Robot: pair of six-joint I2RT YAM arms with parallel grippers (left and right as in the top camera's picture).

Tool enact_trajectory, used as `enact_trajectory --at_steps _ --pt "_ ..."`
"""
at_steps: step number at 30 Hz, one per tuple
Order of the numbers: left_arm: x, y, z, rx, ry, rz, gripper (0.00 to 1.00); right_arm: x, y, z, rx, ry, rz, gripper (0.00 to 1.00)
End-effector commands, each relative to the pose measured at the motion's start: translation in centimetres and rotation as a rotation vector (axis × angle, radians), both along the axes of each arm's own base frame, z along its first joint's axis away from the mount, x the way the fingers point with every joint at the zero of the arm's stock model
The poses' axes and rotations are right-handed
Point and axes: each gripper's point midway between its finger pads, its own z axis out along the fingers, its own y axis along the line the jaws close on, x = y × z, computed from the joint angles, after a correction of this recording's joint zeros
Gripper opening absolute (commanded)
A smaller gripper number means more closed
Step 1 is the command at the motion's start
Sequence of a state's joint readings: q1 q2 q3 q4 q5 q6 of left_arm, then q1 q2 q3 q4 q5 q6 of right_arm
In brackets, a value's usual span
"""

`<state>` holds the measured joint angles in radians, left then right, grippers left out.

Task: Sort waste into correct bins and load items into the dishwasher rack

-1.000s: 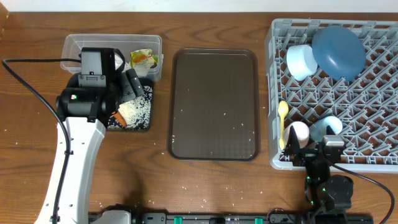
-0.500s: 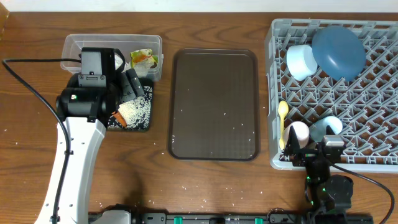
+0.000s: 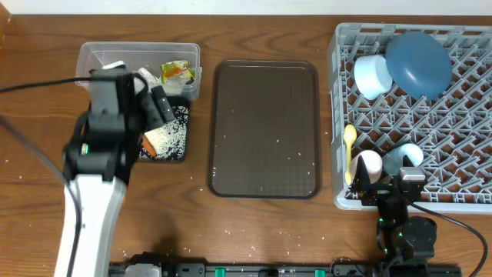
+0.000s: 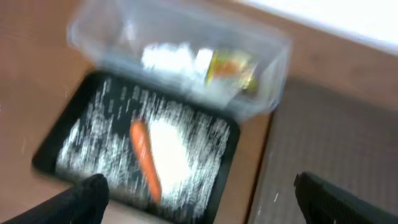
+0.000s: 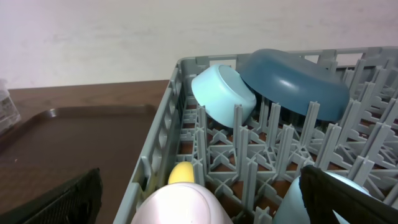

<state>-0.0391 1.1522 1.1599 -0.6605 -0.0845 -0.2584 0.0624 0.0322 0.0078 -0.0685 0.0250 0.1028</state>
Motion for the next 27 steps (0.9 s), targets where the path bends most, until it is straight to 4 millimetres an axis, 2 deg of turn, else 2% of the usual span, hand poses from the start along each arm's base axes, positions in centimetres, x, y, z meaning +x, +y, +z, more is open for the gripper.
enact_trajectory --at_steps 1,6,14,21,27 --pt "-1.2 -0.3 0.6 0.086 -0.1 -0.119 0.98 0.0 0.1 0.0 0.014 -0.002 0.003 0.99" --pt "-3.3 -0.1 0.0 0.095 -0.305 -0.137 0.98 0.0 0.1 0.0 0.014 -0.002 0.003 0.99" --pt "-7.3 0.6 -4.9 0.111 -0.472 -0.104 0.98 0.0 0.1 0.0 0.014 -0.001 0.003 0.99" --pt "-8.7 0.7 -7.4 0.121 -0.561 -0.095 0.98 0.0 0.1 0.0 0.014 -0.001 0.003 0.99" --pt "-9.1 0.7 -7.8 0.126 -0.598 -0.093 0.98 0.0 0.1 0.0 0.014 -0.001 0.003 0.99"
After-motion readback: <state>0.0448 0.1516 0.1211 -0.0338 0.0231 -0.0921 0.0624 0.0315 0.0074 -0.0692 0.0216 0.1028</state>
